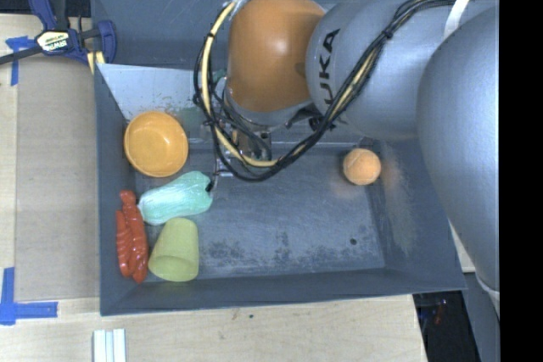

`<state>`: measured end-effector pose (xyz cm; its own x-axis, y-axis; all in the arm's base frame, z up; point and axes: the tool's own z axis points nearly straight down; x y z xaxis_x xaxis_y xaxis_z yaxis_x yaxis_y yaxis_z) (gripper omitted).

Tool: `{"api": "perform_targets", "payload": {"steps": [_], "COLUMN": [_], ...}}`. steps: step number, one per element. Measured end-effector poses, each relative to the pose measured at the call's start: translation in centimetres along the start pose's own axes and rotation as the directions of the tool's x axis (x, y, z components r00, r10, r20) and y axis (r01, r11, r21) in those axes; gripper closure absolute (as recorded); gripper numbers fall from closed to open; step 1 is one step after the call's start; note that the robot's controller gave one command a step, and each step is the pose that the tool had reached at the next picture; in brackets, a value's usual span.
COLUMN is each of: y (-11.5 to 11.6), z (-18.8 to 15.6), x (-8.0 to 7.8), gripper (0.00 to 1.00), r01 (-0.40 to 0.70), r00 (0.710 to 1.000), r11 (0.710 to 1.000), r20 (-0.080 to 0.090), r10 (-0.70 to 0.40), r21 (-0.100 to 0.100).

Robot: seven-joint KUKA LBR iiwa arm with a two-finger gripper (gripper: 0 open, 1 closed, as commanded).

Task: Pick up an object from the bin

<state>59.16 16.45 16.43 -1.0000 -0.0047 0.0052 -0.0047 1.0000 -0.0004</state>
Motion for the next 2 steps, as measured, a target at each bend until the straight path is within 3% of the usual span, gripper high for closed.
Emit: {"api": "perform_targets", "payload": {"steps": [1, 2], "y": [-0.1, 2.7], "z": [-0.5, 9.7], "x": [-0.2, 2.1], "gripper": [0.0, 0.0], "r01": [-0.005, 0.176], "r00": [1.0, 0.984], "r11": [1.0, 0.984], "r20": [0.008, 0.002], "r10": [0.005, -0.176], "r21": [-0.002, 0.0]}}
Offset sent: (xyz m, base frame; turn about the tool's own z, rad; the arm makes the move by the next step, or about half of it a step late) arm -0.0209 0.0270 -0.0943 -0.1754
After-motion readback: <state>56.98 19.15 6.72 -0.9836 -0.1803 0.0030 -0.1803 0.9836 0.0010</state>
